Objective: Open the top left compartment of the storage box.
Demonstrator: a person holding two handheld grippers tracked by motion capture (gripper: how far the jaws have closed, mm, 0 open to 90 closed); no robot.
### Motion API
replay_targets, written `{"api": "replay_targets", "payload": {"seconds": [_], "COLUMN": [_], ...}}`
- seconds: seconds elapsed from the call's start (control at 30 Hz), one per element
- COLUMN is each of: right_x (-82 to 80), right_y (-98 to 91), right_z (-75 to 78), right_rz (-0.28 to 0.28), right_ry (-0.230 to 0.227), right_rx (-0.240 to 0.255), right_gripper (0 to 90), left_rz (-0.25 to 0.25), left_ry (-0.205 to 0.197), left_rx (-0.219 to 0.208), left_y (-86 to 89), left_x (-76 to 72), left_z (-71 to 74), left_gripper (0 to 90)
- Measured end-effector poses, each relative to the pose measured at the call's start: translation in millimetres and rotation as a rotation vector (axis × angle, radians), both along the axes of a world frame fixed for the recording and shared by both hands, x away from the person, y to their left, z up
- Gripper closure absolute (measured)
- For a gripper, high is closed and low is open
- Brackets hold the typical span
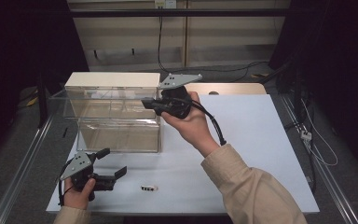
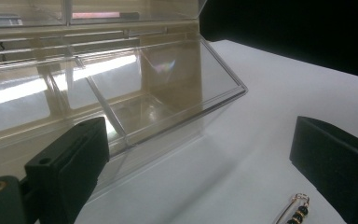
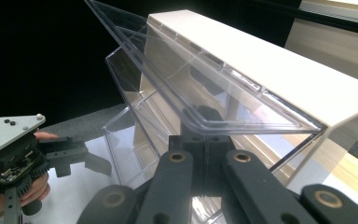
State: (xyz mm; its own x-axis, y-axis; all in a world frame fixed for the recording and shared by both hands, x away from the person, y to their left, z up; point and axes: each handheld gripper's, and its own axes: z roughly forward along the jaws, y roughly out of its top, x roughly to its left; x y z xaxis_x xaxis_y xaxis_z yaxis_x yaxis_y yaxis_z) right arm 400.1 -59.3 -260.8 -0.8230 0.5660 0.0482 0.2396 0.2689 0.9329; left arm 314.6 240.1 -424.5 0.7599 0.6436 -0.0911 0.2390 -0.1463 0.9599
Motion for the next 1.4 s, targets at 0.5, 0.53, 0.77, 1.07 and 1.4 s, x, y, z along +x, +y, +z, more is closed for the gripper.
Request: {"api": "replay_targets", "payload": {"seconds": [0.5,0.53,0.77,1.07,1.4], "right_x": [12.1,12.9,18.2,23.6,24.4], "right_y": [-5.7,-6.0,-8.8,-10.3,-10.7], "right_z": [8.8,9.8,13.9,16.8,20.4], "right_rz": [-0.012,-0.011,-0.017,-0.034,-0.038], "right_ry": [-0.001,-0.004,-0.001,0.004,0.005], "right_rx": [-0.005,-0.006,-0.008,-0.011,0.001], "right_gripper": [90.0,90.0,90.0,90.0,90.0], "left_rz": [-0.007,-0.009,-0.019,-0.061,-0.143], "left_ry": [0.009,0.010,0.013,0.023,0.056], "left_rx": [0.002,0.001,0.003,0.019,0.036], "left_y": [-0.8,-0.9,-2.1,-5.5,-15.2], "left_x": [0.3,0.3,0.3,1.0,1.3], "left_z": [-0.3,-0.3,-0.2,-0.2,-0.6], "left_gripper": [4.5,4.4,4.5,4.4,4.9]}}
